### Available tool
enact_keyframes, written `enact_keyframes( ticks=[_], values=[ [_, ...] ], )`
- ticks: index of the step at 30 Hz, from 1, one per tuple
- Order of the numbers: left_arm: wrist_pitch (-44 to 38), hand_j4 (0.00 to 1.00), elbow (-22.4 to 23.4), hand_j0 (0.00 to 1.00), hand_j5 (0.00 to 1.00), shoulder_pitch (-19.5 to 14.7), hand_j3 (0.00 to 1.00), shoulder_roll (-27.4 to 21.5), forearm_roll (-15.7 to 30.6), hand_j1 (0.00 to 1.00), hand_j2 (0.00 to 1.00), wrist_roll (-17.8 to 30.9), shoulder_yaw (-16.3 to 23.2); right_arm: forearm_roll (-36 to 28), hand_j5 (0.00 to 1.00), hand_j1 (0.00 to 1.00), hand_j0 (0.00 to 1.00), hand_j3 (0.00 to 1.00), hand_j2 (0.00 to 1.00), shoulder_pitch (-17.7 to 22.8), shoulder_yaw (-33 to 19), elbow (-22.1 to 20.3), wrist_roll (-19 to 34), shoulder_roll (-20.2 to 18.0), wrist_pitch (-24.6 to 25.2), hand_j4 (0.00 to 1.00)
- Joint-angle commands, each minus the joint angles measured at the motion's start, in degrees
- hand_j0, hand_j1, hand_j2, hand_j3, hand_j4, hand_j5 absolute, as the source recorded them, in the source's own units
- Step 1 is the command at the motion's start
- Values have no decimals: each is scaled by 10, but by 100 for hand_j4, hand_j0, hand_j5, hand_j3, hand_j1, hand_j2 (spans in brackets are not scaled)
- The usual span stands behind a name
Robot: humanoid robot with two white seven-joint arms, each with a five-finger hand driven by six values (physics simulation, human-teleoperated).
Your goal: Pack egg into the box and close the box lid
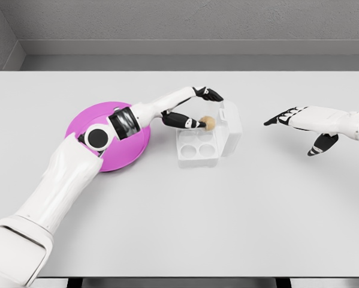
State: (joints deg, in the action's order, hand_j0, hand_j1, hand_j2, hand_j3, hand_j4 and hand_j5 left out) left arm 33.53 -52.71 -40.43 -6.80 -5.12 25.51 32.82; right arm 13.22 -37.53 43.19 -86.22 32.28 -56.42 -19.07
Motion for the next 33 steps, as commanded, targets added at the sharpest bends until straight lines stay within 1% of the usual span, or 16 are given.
enact_keyframes(
  ticks=[1,7,9,11,12,14,15,17,18,20,22,24,25,26,27,33],
  values=[
    [0,79,-3,79,79,1,79,-1,5,79,79,0,-1,-1,100,100,100,100,100,0,0,-1,0,-1,1,100],
    [9,83,-3,83,83,1,83,-3,5,83,83,1,-2,-2,100,100,100,100,100,0,0,-1,0,-1,0,100],
    [10,84,-6,84,84,1,84,-10,5,84,84,2,-14,-1,100,100,100,100,100,0,-1,-1,0,-1,0,100],
    [10,91,-16,91,91,-1,91,-29,30,91,91,3,-21,-2,100,100,100,100,100,1,-2,-1,0,-2,0,100],
    [10,100,-38,100,100,-2,100,-50,48,100,100,3,-22,-1,100,100,100,100,100,1,-3,-1,-1,-5,0,100],
    [10,100,-95,100,100,-1,100,-116,114,100,100,6,-21,-2,100,100,100,100,100,3,-3,2,0,-9,1,100],
    [10,100,-147,100,100,4,100,-159,120,100,100,8,-21,-1,100,100,100,100,100,8,-3,3,0,-8,1,100],
    [15,100,-256,100,100,34,100,-266,137,100,100,10,-21,-1,100,100,100,100,100,9,-4,3,1,-5,0,100],
    [15,100,-276,100,100,47,100,-315,137,100,100,12,-21,-1,100,100,100,100,100,11,-3,3,0,-3,0,100],
    [15,100,-279,100,100,62,100,-383,137,100,100,25,-19,-1,100,100,100,100,100,11,-4,0,0,5,0,100],
    [15,100,-280,100,100,64,100,-384,138,100,100,57,-21,-2,100,100,100,100,100,11,-4,-2,0,12,0,100],
    [15,100,-288,100,100,64,100,-383,139,100,100,58,-17,-1,100,100,100,100,100,10,-2,-7,0,31,0,100],
    [15,100,-289,100,100,65,100,-384,139,100,100,59,-15,-1,100,100,100,100,100,11,-1,-21,0,31,-6,100],
    [15,100,-289,100,100,67,100,-383,138,100,100,68,-14,-1,100,100,100,100,100,10,-2,-26,0,32,-31,100],
    [15,100,-293,100,100,76,100,-383,138,100,100,75,-15,-1,100,100,100,100,100,9,-2,-26,0,32,-35,100],
    [15,100,-304,100,100,78,100,-383,141,100,100,74,-15,-2,100,100,100,100,100,4,-3,-55,0,32,-35,100]
  ],
)
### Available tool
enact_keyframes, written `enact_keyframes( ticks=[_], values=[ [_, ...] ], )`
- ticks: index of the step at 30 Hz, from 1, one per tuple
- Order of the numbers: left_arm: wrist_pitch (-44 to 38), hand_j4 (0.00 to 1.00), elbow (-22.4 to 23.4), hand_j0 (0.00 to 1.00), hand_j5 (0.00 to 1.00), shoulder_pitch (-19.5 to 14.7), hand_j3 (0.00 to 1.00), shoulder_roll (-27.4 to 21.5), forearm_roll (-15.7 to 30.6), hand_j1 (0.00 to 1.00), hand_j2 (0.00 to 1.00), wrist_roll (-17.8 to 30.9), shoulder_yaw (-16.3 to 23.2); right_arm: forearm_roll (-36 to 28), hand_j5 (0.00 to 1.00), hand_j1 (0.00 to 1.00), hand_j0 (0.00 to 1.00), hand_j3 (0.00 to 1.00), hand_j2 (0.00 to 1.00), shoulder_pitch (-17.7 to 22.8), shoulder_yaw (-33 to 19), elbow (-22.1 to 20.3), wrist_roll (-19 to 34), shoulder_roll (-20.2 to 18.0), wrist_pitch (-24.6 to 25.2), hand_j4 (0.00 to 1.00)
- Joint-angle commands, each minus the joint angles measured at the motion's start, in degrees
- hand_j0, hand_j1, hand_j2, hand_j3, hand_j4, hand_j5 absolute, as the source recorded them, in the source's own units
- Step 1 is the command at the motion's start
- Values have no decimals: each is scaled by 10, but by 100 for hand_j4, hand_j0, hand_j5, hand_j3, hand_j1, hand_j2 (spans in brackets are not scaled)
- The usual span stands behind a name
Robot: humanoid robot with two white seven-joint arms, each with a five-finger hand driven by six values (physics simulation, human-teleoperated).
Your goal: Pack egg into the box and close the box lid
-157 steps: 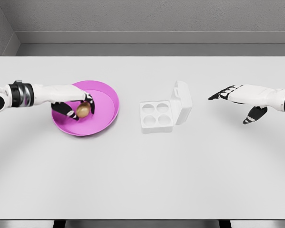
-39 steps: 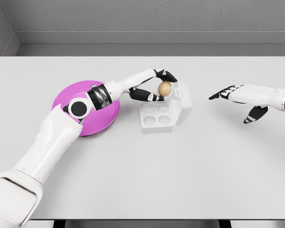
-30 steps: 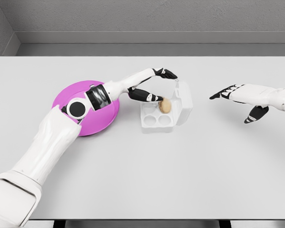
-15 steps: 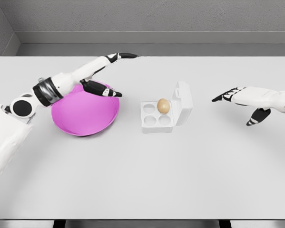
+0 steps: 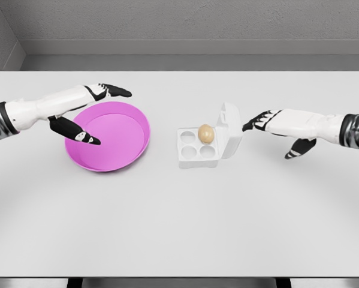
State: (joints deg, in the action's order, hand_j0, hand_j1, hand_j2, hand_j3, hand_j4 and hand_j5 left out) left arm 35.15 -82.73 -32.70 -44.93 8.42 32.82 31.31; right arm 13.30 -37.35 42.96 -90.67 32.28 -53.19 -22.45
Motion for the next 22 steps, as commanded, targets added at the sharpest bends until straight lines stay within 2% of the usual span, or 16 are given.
enact_keyframes(
  ticks=[1,7,11,13,15,17,20,22],
  values=[
    [-1,100,-3,100,100,1,100,-2,9,100,100,1,0,-2,100,100,100,100,100,-1,-1,-16,0,1,-1,100],
    [-1,100,-4,100,100,3,100,-4,11,100,100,1,0,-3,100,100,100,100,100,-14,0,-46,-2,14,-1,100],
    [-1,100,-2,100,100,16,100,-31,9,100,100,2,-3,-3,100,100,100,100,100,-15,12,-56,-2,63,0,100],
    [-1,100,-2,100,100,15,100,-32,11,100,100,2,-4,-3,100,100,100,100,100,-22,17,-56,-2,70,-1,100],
    [-1,100,-2,100,100,16,100,-32,10,100,100,2,-4,-3,100,100,100,100,100,-37,11,-53,-1,63,0,100],
    [-1,100,-1,100,100,16,100,-32,10,100,100,2,-4,-3,100,100,100,100,100,-43,-9,-49,-1,35,0,100],
    [-1,100,-2,100,100,17,100,-32,8,100,100,2,-2,-3,100,100,100,100,100,-33,-49,-31,-2,-7,-1,100],
    [-1,100,-2,100,100,23,100,-32,8,100,100,2,-3,-3,100,100,100,100,100,-32,-51,-29,-2,-10,-2,100]
  ],
)
